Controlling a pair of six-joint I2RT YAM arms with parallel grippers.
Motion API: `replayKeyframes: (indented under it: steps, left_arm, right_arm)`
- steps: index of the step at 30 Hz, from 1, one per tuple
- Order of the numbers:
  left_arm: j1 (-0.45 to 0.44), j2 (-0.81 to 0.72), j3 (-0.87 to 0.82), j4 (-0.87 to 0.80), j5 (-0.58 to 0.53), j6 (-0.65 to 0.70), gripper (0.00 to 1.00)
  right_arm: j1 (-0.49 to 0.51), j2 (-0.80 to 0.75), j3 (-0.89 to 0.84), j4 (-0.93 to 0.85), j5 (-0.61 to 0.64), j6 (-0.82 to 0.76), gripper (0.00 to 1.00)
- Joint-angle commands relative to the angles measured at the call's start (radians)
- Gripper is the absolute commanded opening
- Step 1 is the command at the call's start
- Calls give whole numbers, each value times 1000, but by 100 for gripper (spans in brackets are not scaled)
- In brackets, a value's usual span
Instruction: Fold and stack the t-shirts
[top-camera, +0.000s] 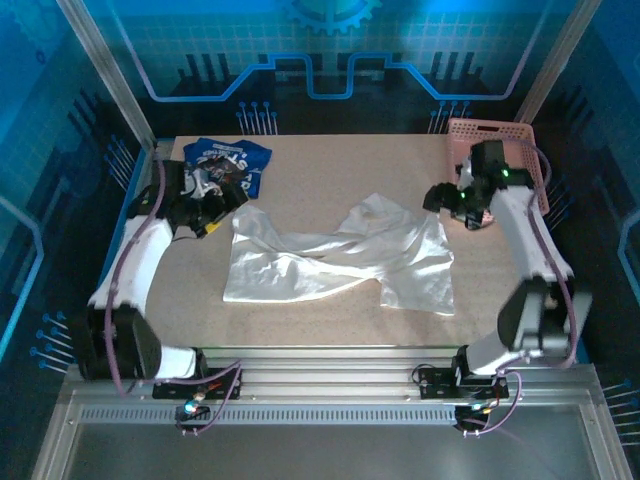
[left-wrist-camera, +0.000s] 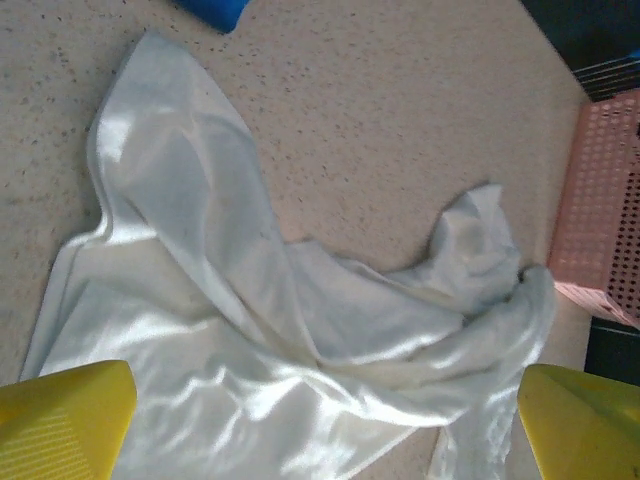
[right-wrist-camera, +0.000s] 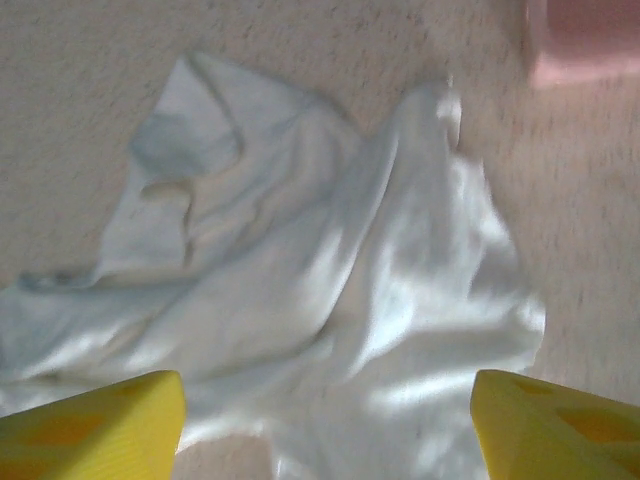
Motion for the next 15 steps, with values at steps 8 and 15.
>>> replayKeyframes:
  steps: [8, 15]
  left_arm:
    - [-38, -248, -299, -318, -15, -79, 97]
    - [-93, -71, -309, -363, -152, -136, 86]
  right_arm:
    - [18, -326, -551, -101, -108, 234, 73]
    - [17, -279, -678, -34, -76, 270, 71]
